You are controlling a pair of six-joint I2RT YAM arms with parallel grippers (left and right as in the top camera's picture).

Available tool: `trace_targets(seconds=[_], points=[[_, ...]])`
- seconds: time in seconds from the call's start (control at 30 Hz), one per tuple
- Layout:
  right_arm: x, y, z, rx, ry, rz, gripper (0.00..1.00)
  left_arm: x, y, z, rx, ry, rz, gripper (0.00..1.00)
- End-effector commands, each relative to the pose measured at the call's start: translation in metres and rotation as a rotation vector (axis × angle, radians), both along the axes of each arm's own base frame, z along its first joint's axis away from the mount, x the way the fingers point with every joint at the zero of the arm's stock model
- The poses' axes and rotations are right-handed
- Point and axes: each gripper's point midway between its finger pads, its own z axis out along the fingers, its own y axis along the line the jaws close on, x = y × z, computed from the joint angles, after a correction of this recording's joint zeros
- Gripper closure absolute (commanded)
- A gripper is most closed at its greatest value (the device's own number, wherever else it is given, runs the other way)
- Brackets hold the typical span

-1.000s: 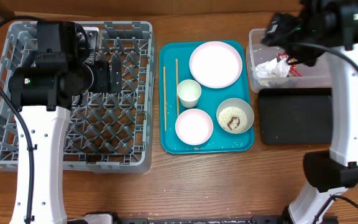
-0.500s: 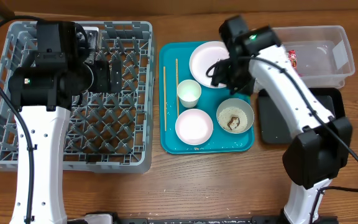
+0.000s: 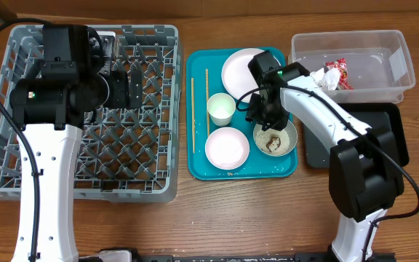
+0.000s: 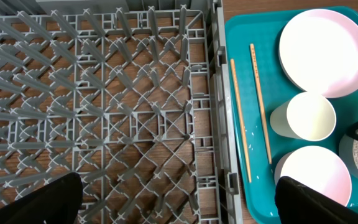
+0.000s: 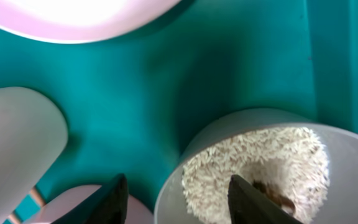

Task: Sort waste into correct bins and load items into the dishwasher
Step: 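Grasp the rice-filled bowl with the right gripper and lift it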

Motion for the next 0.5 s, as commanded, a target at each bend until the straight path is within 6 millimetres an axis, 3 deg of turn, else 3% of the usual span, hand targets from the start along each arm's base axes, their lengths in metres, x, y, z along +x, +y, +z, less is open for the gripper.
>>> trace_targets(seconds=[0.0, 0.07, 0.47], points=[[-0.003, -0.003, -0.008, -0.003, -0.002, -0.008, 0.49, 0.003, 0.001, 0.007, 0.004, -0.019, -0.001, 0.0], [-0.005, -0.003, -0.013, -0.004, -0.001, -0.009, 0.51, 0.003, 0.001, 0.007, 0.004, -0.019, -0.001, 0.0], [-0.012, -0.001, -0.017, 0.018, 0.026, -0.009, 0.92, 0.003, 0.001, 0.007, 0.004, -0.019, -0.001, 0.0]])
